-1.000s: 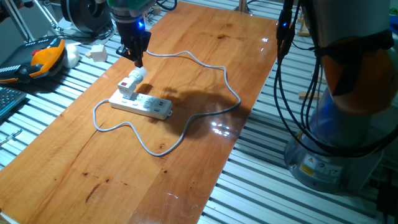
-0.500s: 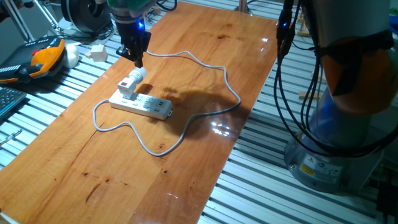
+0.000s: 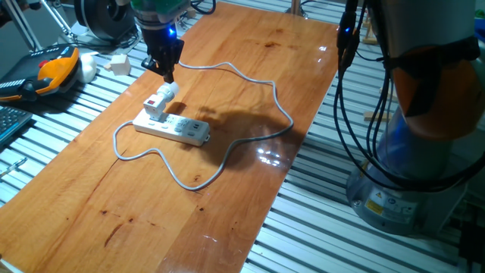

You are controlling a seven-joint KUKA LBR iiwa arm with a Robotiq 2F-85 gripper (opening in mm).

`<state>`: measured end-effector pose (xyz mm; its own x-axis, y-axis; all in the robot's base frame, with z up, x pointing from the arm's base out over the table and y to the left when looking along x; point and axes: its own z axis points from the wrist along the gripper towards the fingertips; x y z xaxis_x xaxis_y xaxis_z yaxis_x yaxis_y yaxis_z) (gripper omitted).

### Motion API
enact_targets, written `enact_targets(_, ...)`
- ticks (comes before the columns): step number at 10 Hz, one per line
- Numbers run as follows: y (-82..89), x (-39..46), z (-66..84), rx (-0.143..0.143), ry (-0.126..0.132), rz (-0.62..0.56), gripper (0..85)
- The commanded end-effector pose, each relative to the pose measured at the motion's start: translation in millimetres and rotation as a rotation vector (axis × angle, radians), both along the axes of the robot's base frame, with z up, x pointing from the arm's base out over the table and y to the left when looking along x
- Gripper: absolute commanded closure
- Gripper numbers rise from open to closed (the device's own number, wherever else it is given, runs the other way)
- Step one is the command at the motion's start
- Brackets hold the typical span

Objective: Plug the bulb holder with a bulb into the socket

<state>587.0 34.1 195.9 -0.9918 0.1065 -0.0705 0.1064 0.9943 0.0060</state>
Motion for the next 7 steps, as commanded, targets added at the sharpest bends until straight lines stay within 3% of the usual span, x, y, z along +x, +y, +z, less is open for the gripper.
enact_targets(1, 0.0, 0.3, -0.2, 0.000, 0.000, 0.000, 85.0)
enact_targets(7, -0.6, 1.3, -0.1, 0.003, -0.005, -0.002, 85.0)
